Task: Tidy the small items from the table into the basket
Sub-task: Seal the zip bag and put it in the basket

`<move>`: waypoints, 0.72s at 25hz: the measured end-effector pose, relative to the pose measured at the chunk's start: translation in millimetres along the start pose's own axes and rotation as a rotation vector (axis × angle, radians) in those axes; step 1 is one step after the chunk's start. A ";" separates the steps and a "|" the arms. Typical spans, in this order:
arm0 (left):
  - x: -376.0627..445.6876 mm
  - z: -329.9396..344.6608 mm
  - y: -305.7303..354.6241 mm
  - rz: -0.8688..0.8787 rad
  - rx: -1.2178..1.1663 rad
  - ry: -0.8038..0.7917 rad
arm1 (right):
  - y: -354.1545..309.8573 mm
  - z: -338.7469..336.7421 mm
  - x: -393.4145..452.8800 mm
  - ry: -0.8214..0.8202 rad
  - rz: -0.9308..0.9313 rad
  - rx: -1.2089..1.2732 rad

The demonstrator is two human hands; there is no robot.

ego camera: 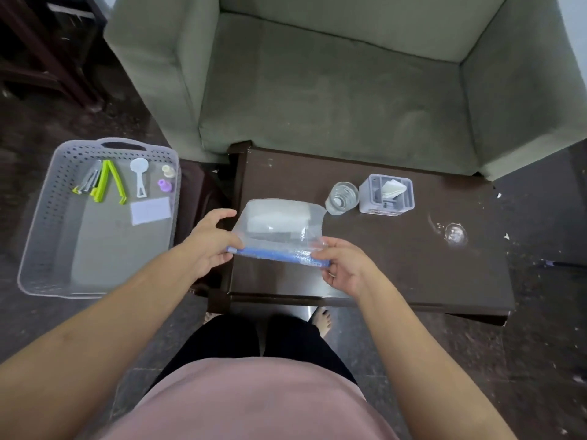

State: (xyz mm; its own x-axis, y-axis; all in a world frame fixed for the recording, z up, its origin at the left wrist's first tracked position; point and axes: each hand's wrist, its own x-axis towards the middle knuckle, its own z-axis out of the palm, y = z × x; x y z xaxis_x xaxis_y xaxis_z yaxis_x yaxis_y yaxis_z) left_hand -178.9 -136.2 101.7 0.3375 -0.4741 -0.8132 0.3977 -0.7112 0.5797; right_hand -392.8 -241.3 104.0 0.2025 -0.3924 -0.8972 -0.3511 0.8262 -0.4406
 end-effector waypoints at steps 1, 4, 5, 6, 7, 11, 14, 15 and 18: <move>0.3 -9.9 -2.3 0.017 0.019 0.007 | 3.1 11.1 0.9 -0.002 -0.016 0.010; -3.0 -37.5 -10.1 0.115 0.068 0.103 | 8.2 46.9 1.2 -0.017 -0.037 -0.017; -2.9 -48.2 -13.5 0.155 0.077 0.158 | 8.9 60.3 0.9 -0.030 -0.039 -0.050; -2.8 -58.0 -16.8 0.207 0.090 0.217 | 9.3 73.1 0.4 -0.042 -0.046 -0.091; -3.5 -68.1 -20.4 0.268 0.103 0.279 | 9.9 86.1 0.6 -0.053 -0.062 -0.135; -7.6 -120.9 -37.5 0.392 0.225 0.505 | 14.0 148.2 5.5 -0.092 -0.132 -0.304; -9.3 -161.9 -53.9 0.351 0.344 0.601 | 24.7 194.5 12.7 -0.142 -0.154 -0.489; -9.5 -173.4 -58.7 0.333 0.394 0.627 | 31.0 210.2 17.2 -0.151 -0.167 -0.577; -2.6 -200.1 -71.5 0.283 0.506 0.679 | 45.7 248.9 29.5 -0.111 -0.299 -0.916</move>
State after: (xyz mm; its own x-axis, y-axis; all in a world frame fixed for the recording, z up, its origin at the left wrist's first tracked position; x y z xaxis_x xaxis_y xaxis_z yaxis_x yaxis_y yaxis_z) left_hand -37.5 19.8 72.7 0.8622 -0.3714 -0.3445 -0.1468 -0.8341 0.5317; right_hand -175.3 -114.5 64.8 0.4680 -0.4558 -0.7571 -0.8374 0.0451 -0.5448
